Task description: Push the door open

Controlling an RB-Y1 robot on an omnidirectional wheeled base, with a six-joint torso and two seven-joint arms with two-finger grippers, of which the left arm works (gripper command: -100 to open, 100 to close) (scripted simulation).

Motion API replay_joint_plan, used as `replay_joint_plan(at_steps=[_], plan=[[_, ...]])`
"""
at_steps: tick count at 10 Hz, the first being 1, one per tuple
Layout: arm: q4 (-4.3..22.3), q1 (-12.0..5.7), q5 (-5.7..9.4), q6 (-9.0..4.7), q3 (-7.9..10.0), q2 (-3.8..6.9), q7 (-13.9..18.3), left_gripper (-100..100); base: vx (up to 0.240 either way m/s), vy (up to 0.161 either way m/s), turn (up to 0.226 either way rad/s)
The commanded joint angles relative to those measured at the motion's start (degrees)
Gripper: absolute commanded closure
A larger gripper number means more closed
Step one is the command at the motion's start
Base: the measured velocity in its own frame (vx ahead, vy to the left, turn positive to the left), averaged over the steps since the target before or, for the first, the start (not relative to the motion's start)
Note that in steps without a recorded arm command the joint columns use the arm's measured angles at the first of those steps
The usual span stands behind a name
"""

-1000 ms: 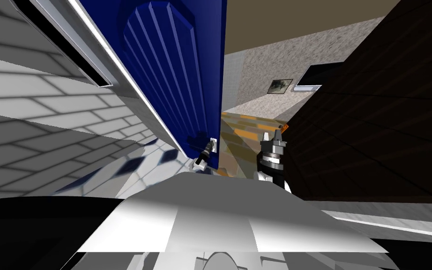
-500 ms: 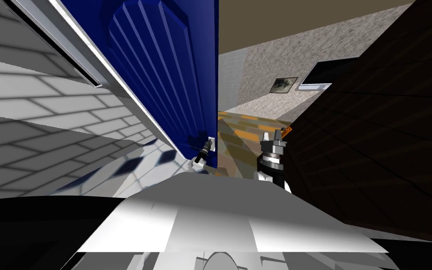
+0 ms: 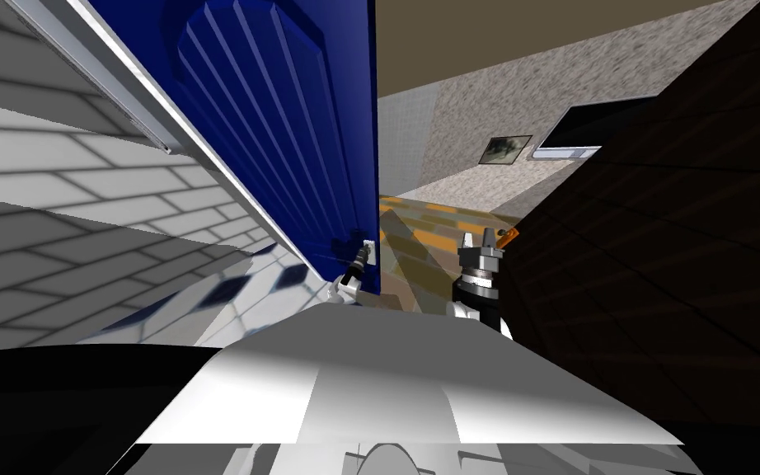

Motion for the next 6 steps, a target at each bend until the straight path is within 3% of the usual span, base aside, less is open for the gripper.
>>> replay_joint_plan(at_steps=[1, 6], plan=[[0.7, -0.71, 0.2, -0.83, 1.8, 0.38, -0.2, 100, 0.089, -0.091, 0.044], [2.2, -1.74, 0.42, -0.87, 5.13, -0.2, -1.0, 100, 0.094, -0.106, 0.057]])
